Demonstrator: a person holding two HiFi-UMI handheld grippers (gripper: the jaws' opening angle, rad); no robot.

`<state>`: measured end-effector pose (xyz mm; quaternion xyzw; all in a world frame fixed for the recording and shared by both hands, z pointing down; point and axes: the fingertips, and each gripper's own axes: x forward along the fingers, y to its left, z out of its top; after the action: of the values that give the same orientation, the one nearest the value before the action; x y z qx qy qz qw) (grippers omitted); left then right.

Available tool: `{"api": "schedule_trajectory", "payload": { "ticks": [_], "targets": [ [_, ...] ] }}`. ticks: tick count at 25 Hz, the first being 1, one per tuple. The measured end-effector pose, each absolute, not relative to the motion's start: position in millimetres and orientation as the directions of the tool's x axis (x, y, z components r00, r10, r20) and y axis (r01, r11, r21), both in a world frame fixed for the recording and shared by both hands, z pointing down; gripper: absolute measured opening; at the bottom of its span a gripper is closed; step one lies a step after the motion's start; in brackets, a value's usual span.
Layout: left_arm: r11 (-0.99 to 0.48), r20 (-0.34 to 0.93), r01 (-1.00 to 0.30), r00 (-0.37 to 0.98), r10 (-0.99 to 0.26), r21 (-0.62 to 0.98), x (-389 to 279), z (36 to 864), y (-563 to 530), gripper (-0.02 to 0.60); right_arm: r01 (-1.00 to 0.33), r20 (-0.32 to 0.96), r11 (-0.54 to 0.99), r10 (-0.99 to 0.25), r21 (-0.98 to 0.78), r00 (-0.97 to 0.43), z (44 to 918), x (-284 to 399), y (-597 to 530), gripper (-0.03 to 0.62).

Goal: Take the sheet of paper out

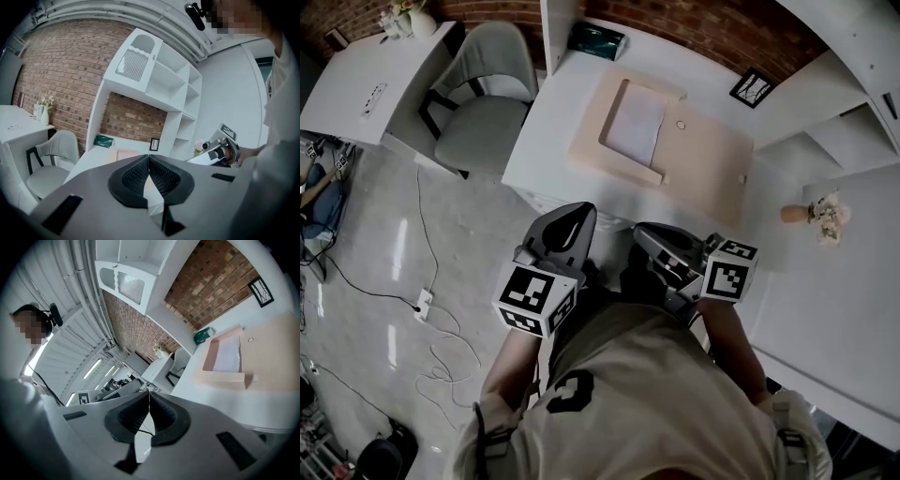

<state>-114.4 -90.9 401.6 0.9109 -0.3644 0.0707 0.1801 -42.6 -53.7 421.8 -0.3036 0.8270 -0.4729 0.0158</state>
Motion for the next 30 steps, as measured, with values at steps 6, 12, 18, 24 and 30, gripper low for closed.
{"api": "schedule_trajectory", "payload": {
  "ticks": [6,12,18,24,30],
  "targets": [
    [-0.642,0.269,-0.716,0.698,-0.664,0.272,-104,401,-102,0.018,-0.462,0.246,0.368,-0.501,-0.807,-0.830,432,-33,-65,0.028],
    [-0.648,0.311,-0.724,0.689,-0.655,0.237,-80,399,-115,0.017,-0.415,0.214,0.372,-0.475,-0.831,-0.854,436,-17,-90,0.028],
    [-0.650,0.326,-0.729,0.681,-0.655,0.215,-60,396,-134,0.017,-0.404,0.208,0.368,-0.470,-0.837,-0.858,436,2,-106,0.029],
    [-0.675,0.334,-0.709,0.699,-0.633,0.204,-39,395,-140,0.017,-0.405,0.195,0.343,-0.508,-0.848,-0.839,437,25,-116,0.028],
    [-0.701,0.329,-0.693,0.709,-0.623,0.168,-28,385,-141,0.017,-0.369,0.154,0.310,-0.546,-0.876,-0.824,438,43,-123,0.028]
  ]
}}
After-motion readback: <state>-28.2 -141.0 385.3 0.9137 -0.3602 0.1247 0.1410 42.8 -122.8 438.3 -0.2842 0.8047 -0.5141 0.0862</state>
